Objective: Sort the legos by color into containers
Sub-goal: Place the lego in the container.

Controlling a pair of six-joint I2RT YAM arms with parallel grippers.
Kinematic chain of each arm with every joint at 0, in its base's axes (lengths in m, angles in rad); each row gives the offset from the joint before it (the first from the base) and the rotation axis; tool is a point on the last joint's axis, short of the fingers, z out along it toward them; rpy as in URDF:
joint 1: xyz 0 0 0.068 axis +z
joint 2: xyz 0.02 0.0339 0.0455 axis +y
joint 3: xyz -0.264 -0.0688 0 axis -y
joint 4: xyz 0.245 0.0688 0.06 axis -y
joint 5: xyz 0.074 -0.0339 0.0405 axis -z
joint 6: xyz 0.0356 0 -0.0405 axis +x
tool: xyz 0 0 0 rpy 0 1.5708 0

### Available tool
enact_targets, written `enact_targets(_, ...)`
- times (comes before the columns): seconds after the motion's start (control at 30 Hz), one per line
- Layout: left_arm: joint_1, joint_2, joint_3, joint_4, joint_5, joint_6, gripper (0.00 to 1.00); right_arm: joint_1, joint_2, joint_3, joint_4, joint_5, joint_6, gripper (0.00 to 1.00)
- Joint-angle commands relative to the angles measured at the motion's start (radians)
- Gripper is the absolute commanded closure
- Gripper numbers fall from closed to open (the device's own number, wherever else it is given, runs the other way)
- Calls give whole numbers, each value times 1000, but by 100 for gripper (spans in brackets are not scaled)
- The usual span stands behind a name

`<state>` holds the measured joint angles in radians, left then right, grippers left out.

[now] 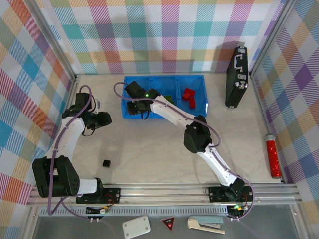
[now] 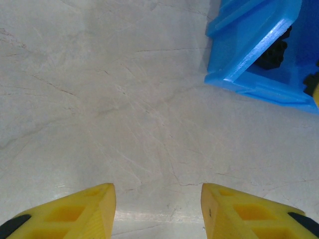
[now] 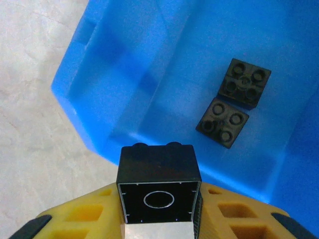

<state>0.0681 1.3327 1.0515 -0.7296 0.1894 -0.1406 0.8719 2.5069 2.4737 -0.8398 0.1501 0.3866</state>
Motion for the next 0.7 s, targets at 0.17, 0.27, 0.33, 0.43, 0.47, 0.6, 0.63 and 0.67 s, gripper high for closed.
enact_targets(0.17,16,-25,-7,4,6,10,52,-2,79,57,162,55,-33,63)
enact_targets(0.27,14,-23,-7,4,6,10,52,-2,106,71,189,79,-37,63)
enact_targets(0.33,15,-22,-7,3,5,10,52,-2,118,75,205,93,-39,63)
enact_targets(0.43,15,-21,-7,4,4,10,51,-5,125,76,220,110,-40,62)
enact_targets(0.47,14,-21,-8,4,2,10,51,-5,125,76,222,114,-41,61)
enact_targets(0.6,14,-18,-8,2,-1,11,52,-5,114,75,220,112,-49,56)
enact_targets(0.63,15,-17,-7,2,-1,12,51,-5,109,75,217,112,-51,55)
enact_targets(0.67,15,-18,-7,2,-2,10,51,-4,102,76,212,112,-53,55)
